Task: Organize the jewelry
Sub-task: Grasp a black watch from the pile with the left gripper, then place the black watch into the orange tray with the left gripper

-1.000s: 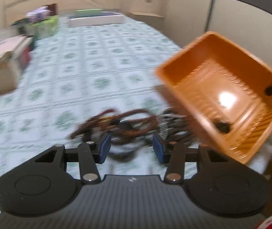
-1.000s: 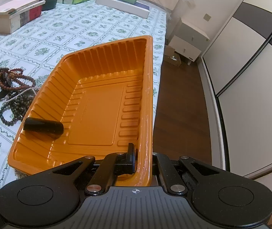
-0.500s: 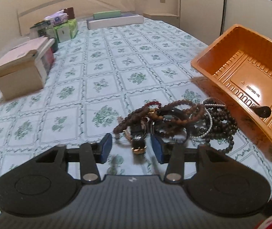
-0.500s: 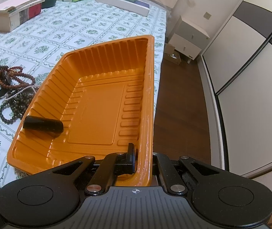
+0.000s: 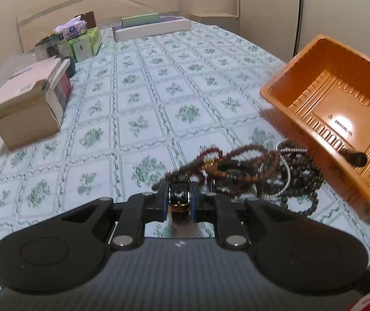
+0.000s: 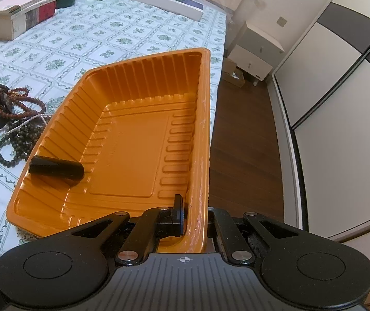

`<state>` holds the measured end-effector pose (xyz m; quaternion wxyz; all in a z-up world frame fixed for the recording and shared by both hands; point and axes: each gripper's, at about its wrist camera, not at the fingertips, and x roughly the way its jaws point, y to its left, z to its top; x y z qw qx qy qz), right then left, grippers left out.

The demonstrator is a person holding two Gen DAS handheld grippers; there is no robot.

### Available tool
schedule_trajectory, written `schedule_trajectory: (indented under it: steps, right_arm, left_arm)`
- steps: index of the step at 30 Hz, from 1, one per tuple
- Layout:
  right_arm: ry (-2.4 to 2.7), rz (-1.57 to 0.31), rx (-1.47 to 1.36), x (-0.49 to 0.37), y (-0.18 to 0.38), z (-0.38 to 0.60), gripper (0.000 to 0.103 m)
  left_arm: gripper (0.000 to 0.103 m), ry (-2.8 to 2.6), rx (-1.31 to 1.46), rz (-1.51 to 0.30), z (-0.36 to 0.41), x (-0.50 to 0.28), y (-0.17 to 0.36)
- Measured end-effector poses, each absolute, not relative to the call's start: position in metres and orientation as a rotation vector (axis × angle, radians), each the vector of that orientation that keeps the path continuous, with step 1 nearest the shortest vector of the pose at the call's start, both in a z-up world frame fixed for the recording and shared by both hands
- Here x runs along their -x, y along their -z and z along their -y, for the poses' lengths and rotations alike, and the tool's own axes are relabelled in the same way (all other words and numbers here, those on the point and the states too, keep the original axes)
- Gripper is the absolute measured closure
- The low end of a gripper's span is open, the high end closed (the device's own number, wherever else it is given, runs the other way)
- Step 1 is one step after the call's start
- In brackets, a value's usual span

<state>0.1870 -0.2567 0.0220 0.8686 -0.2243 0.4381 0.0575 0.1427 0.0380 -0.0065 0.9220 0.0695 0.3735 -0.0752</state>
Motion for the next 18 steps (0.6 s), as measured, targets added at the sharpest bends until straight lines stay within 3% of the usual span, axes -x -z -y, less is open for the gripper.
schedule_trajectory:
  steps: [9, 18]
  right_arm:
    - [-0.121, -0.917, 0.468, -0.187, -0.022, 0.257, 0.100]
    - [-0.120, -0.914, 0.463, -0.186, -0.022, 0.256, 0.100]
  left_arm:
    - [0.089, 0.217, -0.175, -0.737, -0.028, -0.138, -0.023]
    - [0.089, 0.410, -0.160, -0.689, 0.032, -0.140, -0.048]
